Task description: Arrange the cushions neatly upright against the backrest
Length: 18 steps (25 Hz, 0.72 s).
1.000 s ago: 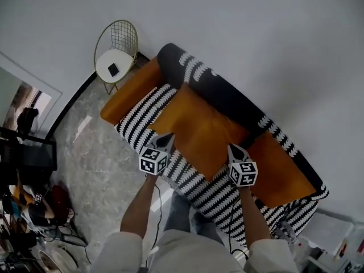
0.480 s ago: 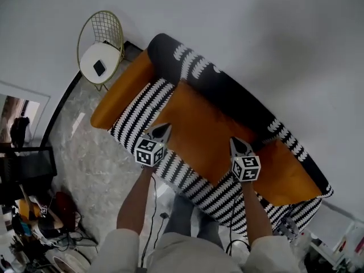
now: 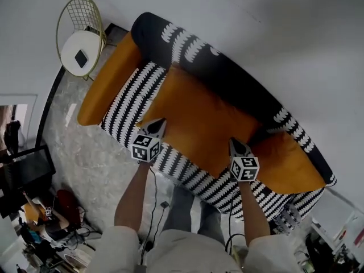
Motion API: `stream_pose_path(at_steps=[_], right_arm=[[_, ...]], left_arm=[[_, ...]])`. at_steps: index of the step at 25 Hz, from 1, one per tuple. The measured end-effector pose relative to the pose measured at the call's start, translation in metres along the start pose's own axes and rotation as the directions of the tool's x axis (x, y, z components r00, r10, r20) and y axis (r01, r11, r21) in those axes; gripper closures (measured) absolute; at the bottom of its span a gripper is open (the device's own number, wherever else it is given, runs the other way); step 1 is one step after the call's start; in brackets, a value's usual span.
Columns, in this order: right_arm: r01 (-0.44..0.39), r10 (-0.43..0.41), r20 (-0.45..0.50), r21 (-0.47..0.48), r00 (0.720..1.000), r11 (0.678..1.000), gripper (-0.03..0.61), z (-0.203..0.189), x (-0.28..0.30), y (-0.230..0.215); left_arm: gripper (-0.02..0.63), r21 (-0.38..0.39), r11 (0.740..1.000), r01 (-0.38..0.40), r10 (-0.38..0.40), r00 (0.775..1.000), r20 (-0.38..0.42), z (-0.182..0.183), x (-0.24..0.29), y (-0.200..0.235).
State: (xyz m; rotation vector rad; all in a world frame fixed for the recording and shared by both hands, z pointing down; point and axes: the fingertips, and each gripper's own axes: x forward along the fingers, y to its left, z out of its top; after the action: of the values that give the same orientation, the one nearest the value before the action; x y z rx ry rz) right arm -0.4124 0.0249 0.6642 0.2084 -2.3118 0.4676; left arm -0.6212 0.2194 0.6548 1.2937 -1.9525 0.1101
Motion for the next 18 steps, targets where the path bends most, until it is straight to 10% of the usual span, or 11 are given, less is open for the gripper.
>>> stream_pose_path(at_steps=[3,4,6,18], right_arm=[[0.016,-0.015,-0.019,0.050,1.000,0.999,0.539,-0.017,0.002,-0.005],[0.020,-0.019,-0.024,0.077,1.000,0.997,0.351,-0.023,0.005,-0.008],[0.040,-0.036,-0.031,0.132,0.999,0.990,0.237,-0.032,0.008,-0.017],[0.143,-0.108,-0.141,0.276,0.984,0.950,0.035,-0.060,0.038,-0.048]], left_arm=[[0.581,-0.026,1.000,0.014,-0.014,1.000,-0.005,-0.003,0.007,0.004],[0.566,-0.039,0.999,0.019,-0.020,1.000,-0.012,-0.004,0.011,0.007],[0.278,-0.043,0.999,0.013,-0.014,0.999,-0.037,-0.006,0.018,0.015],[0.212,0.055,0.996,-0.067,0.076,0.981,-0.176,-0.007,0.052,0.073]])
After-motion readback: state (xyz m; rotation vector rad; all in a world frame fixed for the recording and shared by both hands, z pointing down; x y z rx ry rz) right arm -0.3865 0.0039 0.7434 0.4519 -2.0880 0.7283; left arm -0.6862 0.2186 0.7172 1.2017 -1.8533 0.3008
